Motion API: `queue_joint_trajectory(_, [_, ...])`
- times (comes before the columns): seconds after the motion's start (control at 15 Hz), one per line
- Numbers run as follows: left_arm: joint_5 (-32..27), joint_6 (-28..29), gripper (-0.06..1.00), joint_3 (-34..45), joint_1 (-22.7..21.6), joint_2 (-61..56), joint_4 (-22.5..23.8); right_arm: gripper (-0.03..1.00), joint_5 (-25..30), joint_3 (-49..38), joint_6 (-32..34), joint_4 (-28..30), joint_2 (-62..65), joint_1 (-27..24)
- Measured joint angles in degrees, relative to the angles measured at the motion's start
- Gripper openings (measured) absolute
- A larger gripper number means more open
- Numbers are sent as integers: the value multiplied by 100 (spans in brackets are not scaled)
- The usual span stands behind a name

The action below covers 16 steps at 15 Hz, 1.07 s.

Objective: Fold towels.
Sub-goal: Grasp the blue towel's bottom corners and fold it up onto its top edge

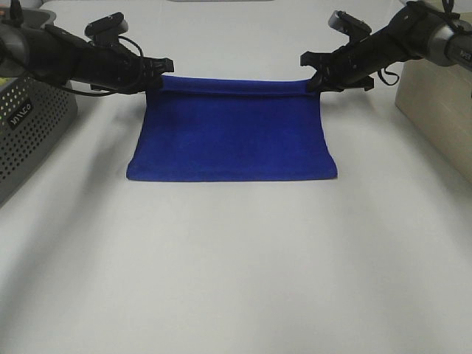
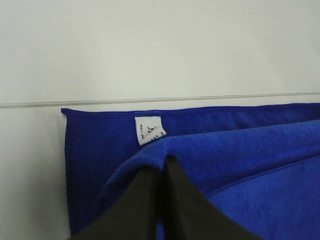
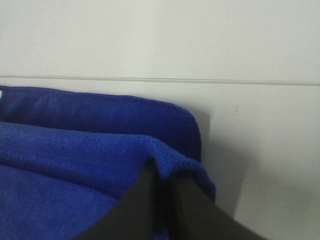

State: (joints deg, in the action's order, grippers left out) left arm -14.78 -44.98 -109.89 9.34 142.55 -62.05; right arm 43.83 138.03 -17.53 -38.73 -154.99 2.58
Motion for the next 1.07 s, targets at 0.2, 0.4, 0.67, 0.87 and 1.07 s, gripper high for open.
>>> queue_joint_trajectory(0.2, [143,-17,39,-6,0,0,0,37,-74,0,-6,6,-17,92])
queue_joint_trajectory(0.4, [304,-17,71,-6,0,-46,23,68,115,0,-6,201,-11,92])
queue_joint_trajectory(0.67, [-636,413,75,-6,-160,-201,607,74,1507,6,183,1129,493,29])
queue_joint_trajectory(0.87, [-2412,2246,75,-6,-539,-206,1570,74,2515,6,521,1209,625,23])
queue_joint_trajectory(1.07, [-3352,3157,75,-6,-596,-206,2108,74,2550,-29,859,1312,676,23])
